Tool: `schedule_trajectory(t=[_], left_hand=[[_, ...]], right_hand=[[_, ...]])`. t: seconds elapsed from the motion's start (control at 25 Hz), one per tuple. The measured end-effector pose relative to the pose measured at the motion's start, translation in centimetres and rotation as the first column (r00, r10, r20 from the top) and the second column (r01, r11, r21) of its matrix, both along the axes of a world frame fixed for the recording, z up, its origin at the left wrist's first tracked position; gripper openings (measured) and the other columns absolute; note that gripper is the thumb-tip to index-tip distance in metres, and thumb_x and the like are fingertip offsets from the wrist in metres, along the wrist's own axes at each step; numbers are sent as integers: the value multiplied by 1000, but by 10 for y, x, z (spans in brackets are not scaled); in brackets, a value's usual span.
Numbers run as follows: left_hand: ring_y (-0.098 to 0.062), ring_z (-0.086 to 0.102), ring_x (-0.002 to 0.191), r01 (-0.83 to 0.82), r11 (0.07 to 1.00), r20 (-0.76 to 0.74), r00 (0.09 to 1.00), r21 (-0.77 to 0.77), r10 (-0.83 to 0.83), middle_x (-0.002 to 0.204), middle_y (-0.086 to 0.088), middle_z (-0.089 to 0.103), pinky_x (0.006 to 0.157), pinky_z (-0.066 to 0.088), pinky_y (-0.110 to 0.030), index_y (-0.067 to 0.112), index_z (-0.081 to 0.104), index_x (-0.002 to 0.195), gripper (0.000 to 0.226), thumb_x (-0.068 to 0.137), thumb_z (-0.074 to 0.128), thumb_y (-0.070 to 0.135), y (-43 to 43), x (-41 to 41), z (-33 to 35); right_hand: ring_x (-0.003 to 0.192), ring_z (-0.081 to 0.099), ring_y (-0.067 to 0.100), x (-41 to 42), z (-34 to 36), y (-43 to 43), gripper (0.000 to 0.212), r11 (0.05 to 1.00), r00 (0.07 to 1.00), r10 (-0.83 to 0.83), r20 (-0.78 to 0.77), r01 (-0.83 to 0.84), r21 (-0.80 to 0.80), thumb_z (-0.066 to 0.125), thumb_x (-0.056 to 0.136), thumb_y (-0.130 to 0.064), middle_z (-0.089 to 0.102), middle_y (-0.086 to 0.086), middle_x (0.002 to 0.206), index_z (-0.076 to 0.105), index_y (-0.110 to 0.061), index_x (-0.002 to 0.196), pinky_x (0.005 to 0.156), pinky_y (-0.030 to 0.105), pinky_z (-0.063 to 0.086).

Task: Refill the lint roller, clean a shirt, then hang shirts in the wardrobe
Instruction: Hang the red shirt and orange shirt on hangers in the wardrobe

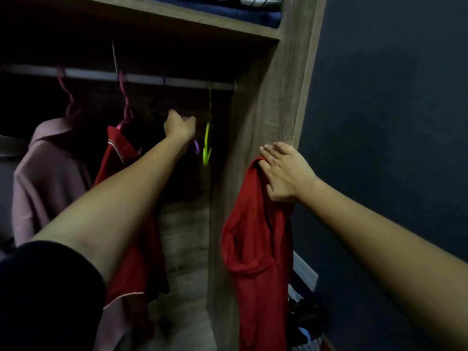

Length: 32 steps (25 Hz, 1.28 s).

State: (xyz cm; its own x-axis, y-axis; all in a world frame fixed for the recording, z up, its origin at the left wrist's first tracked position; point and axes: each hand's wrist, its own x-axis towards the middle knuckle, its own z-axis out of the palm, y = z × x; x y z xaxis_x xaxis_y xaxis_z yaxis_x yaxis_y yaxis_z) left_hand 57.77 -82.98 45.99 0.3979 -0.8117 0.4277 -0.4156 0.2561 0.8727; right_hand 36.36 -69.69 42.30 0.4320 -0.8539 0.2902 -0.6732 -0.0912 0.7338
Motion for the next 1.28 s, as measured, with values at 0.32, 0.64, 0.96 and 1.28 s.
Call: schedule_trajectory(t=[0.32, 0.64, 0.96, 1.28], left_hand=[[-30, 67, 80, -66, 975, 31, 997, -212, 74, 69, -4, 62, 82, 51, -39, 6, 57, 117, 35, 92, 51, 30, 79, 19, -78], [-20, 63, 59, -74, 958, 174, 977, -276, 125, 59, 5, 60, 63, 45, -35, 9, 57, 107, 19, 95, 48, 20, 196, 60, -173], [-41, 61, 70, -268, 929, 238, 914, -255, 329, 69, -21, 63, 62, 42, -41, 10, 54, 98, 36, 90, 30, 36, 242, 149, -183], [-21, 48, 50, 108, 973, 554, 832, -205, 24, 45, 2, 41, 49, 28, -29, 24, 38, 81, 23, 86, 31, 45, 293, 238, -206]], right_hand=[[143, 23, 26, -1, -2, -2, 71, 999, 999, 30, 39, -29, -41, 26, 81, -41, 24, 19, 153, 32, -4, 141, 117, 39, 8], [140, 30, 23, 6, -2, 1, 68, 1000, 994, -25, 107, 26, -12, 37, 78, -45, 42, 14, 145, 43, -6, 133, 117, 38, 5], [129, 43, 27, 45, -12, 15, 62, 977, 906, -101, 412, 12, 213, 56, 83, -28, 43, 18, 139, 34, -4, 136, 117, 43, 7], [125, 43, 39, 103, -11, 47, 69, 937, 638, -111, 762, -187, 294, 63, 66, -3, 41, 25, 135, 40, 2, 131, 107, 39, 36]])
